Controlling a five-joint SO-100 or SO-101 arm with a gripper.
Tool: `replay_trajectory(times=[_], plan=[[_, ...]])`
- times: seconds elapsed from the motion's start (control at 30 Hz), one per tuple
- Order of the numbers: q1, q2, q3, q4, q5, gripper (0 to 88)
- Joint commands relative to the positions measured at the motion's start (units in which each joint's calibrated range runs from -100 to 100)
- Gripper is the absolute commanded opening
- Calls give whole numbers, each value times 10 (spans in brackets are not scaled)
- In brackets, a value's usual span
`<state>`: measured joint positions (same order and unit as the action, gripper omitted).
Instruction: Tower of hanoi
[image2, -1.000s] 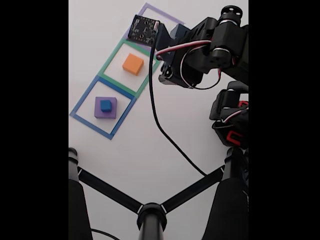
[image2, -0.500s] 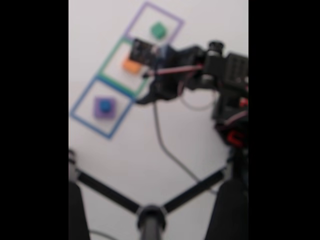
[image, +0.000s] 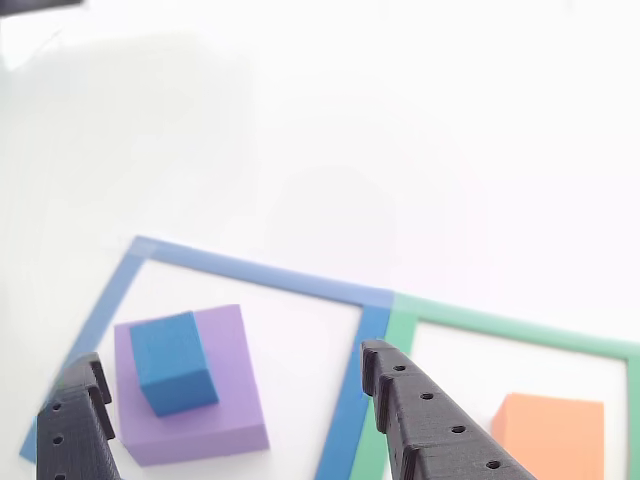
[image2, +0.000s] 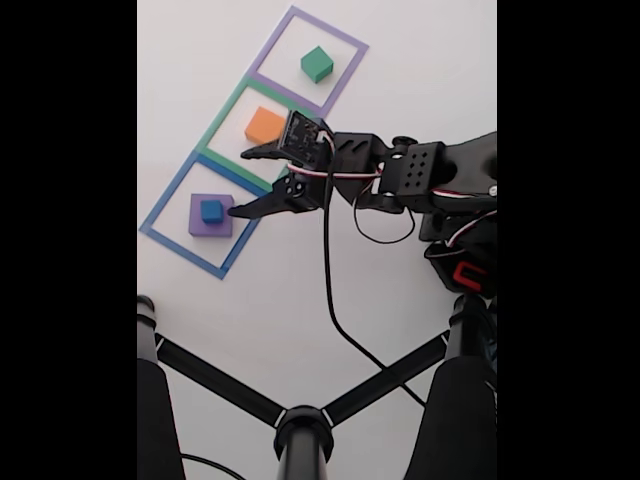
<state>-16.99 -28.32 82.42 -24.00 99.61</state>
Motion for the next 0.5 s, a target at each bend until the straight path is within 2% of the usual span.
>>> replay_trajectory(times=[0.0,0.47], plan=[[-19,68,-5,-120,4,293],[-42,287,-64,-321,4,293]])
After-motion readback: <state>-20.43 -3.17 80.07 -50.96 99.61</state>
